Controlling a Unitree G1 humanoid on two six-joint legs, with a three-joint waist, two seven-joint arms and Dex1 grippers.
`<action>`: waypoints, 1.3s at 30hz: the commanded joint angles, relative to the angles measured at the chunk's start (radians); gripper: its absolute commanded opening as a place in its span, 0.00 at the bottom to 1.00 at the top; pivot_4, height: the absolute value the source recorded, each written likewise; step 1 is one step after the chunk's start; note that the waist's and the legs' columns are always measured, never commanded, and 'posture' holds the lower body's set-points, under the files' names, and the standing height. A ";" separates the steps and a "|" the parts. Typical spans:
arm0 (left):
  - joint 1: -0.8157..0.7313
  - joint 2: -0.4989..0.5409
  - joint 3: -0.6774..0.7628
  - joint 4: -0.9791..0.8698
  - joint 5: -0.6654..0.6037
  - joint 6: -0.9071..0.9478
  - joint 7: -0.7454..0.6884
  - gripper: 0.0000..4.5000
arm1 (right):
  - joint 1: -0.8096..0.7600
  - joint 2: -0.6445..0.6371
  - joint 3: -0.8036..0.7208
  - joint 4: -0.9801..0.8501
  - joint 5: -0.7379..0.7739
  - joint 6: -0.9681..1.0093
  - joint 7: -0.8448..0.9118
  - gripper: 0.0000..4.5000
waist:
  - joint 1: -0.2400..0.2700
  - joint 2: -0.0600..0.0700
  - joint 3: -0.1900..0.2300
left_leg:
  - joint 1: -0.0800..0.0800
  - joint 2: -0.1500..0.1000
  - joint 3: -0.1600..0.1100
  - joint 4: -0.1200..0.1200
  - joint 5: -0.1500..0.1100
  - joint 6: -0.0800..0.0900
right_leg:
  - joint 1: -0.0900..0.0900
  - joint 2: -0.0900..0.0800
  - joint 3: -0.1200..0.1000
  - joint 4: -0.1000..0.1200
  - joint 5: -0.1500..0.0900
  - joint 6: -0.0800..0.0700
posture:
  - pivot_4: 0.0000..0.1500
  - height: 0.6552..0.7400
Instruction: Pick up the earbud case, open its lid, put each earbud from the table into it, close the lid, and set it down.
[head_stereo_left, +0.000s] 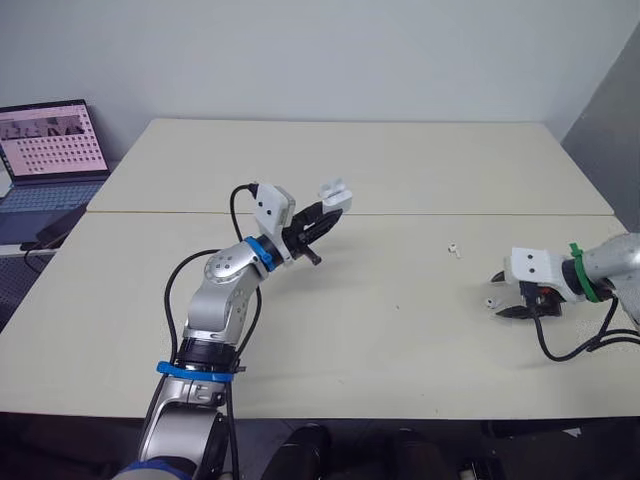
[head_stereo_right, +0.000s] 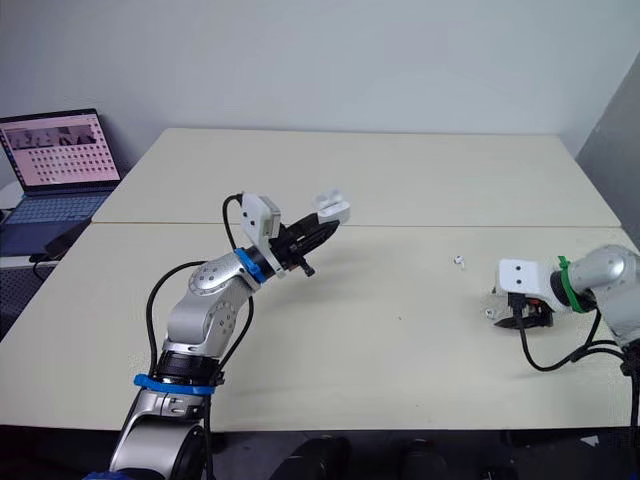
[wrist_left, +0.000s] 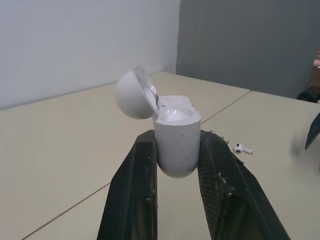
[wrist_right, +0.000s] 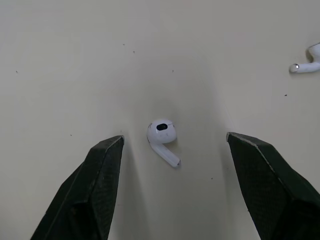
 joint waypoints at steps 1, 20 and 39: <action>0.005 0.011 0.012 -0.063 -0.011 0.001 0.010 0.16 | -0.076 0.004 0.044 0.051 -0.066 -0.031 0.059 0.76 | 0.001 0.000 0.000 | 0.000 0.000 0.000 0.000 0.000 0.000 | 0.000 0.000 0.000 0.000 0.000 0.000 | 1.00 1.00; 0.019 0.018 0.017 -0.072 -0.011 0.006 0.033 0.16 | -0.136 0.068 0.089 0.041 -0.161 0.031 0.088 0.68 | 0.002 0.000 0.000 | 0.000 0.000 0.000 0.000 0.000 0.000 | -0.001 0.000 0.000 0.001 0.000 0.000 | 1.00 1.00; 0.008 0.016 0.013 -0.057 -0.011 0.004 0.027 0.16 | -0.114 0.076 0.078 0.054 -0.171 0.013 0.058 0.31 | 0.002 0.000 0.000 | 0.000 0.000 0.000 0.000 0.000 0.000 | -0.001 0.000 0.000 0.001 0.000 0.000 | 1.00 1.00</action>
